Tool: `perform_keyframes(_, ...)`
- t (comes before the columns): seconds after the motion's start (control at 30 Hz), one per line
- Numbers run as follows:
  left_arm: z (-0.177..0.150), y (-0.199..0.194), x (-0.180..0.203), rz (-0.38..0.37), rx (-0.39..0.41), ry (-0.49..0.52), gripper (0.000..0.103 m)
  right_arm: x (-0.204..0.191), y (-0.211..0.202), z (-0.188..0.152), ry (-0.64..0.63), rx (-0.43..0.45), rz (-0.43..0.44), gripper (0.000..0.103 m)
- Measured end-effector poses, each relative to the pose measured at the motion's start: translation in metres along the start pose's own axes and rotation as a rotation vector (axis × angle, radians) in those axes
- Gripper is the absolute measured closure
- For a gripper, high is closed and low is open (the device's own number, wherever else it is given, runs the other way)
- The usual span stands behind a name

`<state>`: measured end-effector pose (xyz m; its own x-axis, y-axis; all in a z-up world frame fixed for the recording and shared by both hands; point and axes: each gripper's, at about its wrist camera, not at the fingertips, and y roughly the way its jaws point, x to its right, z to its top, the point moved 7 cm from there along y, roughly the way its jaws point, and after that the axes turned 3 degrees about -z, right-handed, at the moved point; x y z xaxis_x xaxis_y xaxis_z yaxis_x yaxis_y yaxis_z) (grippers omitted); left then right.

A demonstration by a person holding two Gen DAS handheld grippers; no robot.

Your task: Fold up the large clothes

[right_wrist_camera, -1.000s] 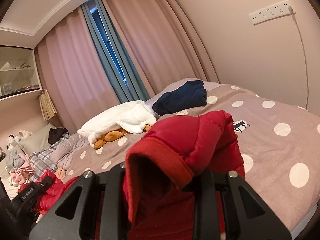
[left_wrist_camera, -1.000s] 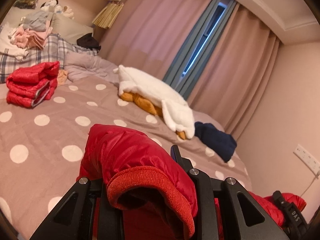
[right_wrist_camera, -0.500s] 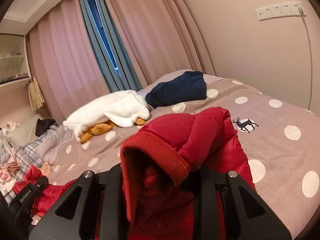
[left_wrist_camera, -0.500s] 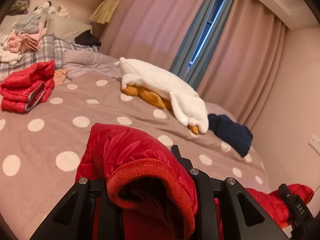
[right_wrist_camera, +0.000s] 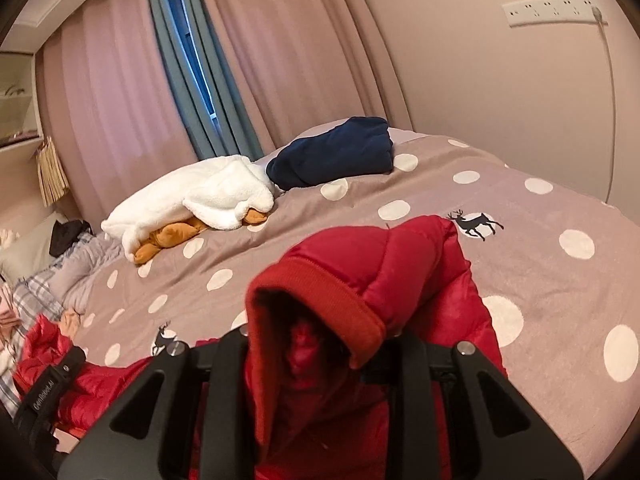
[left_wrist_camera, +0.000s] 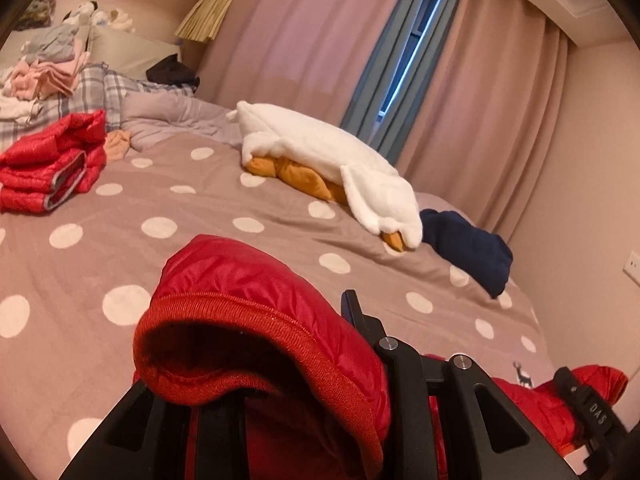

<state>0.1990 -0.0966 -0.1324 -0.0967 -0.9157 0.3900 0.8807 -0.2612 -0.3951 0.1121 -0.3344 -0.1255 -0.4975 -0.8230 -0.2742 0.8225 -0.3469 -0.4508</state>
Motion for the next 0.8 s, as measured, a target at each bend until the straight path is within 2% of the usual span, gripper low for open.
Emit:
perform_keyframes(0.33,-0.006,0.011,0.001,0.029,-0.007,0.035,0.079,0.001,0.017,-0.007,-0.050,-0.020,-0.038,0.076)
perform_keyframes(0.6,-0.016,0.023,-0.005,0.032,-0.013,0.049,0.079,0.006,0.030,-0.016,-0.034,-0.057,-0.043,0.074)
perform_keyframes(0.8,-0.020,0.030,-0.013,0.031,-0.052,0.014,0.079,0.001,0.034,-0.024,-0.082,-0.055,-0.057,0.074)
